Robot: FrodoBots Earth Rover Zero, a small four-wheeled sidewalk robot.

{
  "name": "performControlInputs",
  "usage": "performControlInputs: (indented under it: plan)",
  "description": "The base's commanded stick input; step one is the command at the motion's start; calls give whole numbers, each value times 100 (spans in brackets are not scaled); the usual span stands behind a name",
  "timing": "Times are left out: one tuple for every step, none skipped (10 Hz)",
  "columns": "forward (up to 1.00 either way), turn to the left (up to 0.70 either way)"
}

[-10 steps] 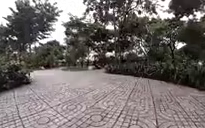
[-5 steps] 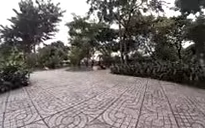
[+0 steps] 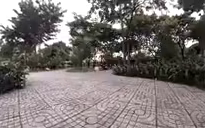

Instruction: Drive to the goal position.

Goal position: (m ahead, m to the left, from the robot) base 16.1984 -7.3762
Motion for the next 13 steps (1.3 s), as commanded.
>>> performControlInputs:
  plan:
    - [70,0]
    - [70,0]
    - [70,0]
    - [70,0]
    - [70,0]
    - [70,0]
    - [70,0]
    - [70,0]
    - [70,0]
    - [70,0]
    - [70,0]
    - [70,0]
    - [70,0]
